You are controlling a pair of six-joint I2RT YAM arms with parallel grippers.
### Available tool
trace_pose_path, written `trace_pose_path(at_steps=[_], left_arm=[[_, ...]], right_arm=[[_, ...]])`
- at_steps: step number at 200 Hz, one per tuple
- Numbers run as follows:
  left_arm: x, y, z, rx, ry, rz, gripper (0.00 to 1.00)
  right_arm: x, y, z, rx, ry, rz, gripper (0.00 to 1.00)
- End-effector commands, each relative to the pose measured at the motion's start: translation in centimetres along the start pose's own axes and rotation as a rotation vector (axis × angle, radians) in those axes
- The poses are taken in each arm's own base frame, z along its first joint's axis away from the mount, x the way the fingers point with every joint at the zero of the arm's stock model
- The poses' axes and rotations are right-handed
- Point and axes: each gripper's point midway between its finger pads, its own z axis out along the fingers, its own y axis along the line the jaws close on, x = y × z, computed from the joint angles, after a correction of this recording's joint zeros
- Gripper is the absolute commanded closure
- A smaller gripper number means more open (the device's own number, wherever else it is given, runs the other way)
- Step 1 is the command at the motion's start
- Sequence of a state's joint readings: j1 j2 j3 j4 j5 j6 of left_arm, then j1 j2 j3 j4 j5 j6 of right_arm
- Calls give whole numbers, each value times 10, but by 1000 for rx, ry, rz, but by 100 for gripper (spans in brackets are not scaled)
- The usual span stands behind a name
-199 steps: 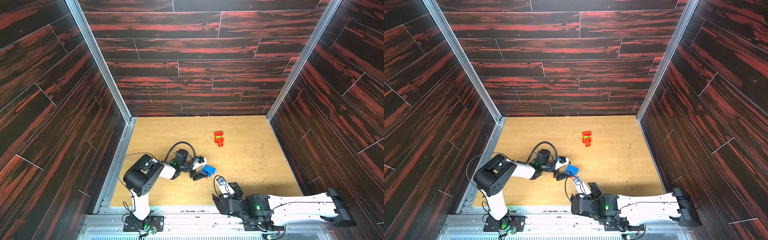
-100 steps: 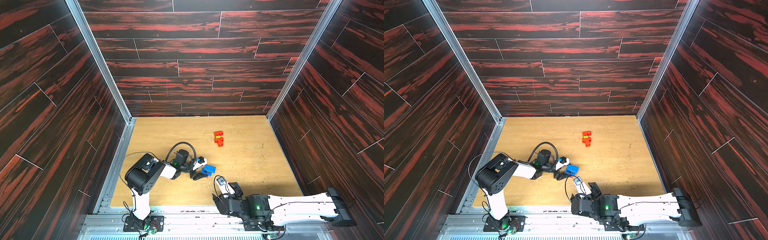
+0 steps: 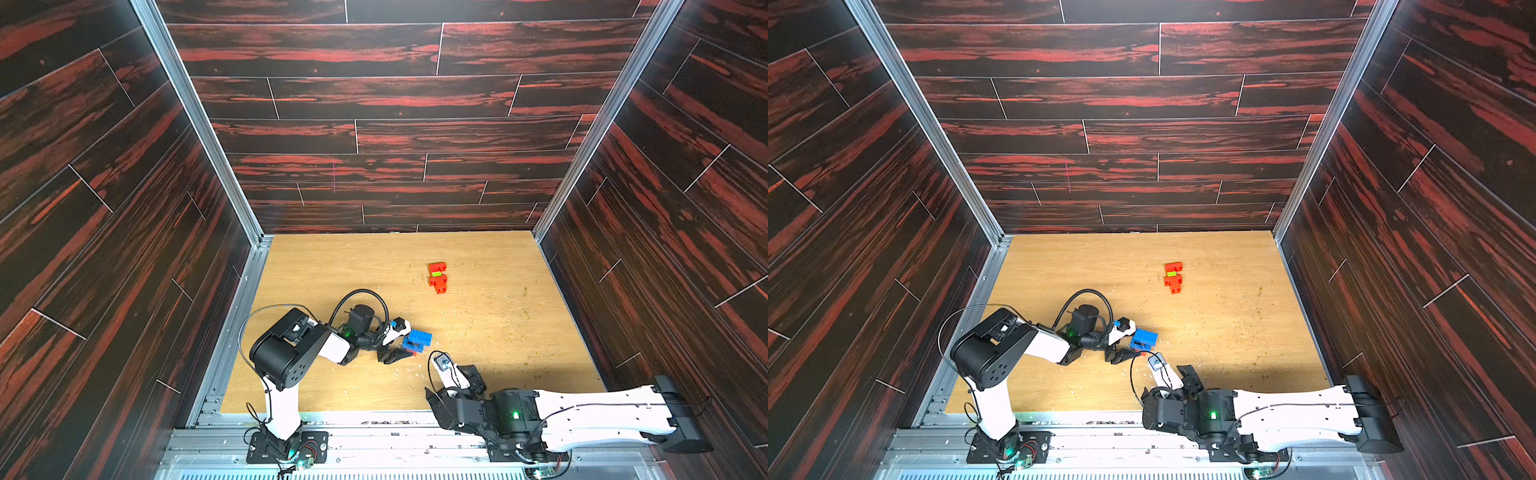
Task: Assemble the letter f with lego
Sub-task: Adjust the lego brick at the center of the board.
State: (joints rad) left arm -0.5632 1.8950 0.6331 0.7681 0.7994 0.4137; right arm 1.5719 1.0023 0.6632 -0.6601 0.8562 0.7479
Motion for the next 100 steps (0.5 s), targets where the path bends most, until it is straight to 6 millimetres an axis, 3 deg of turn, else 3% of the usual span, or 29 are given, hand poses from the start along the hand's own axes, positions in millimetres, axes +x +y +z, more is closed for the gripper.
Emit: trace_pose_path(at_steps=[1,100], left_arm=[[-19,4,-7,-49,-57,50,30],[-35,2,-16,-80,-134,74,35]], right_arm=[[-5,1,-4,3,-2,5,2],[-4,2,-3,3,4,8,1]])
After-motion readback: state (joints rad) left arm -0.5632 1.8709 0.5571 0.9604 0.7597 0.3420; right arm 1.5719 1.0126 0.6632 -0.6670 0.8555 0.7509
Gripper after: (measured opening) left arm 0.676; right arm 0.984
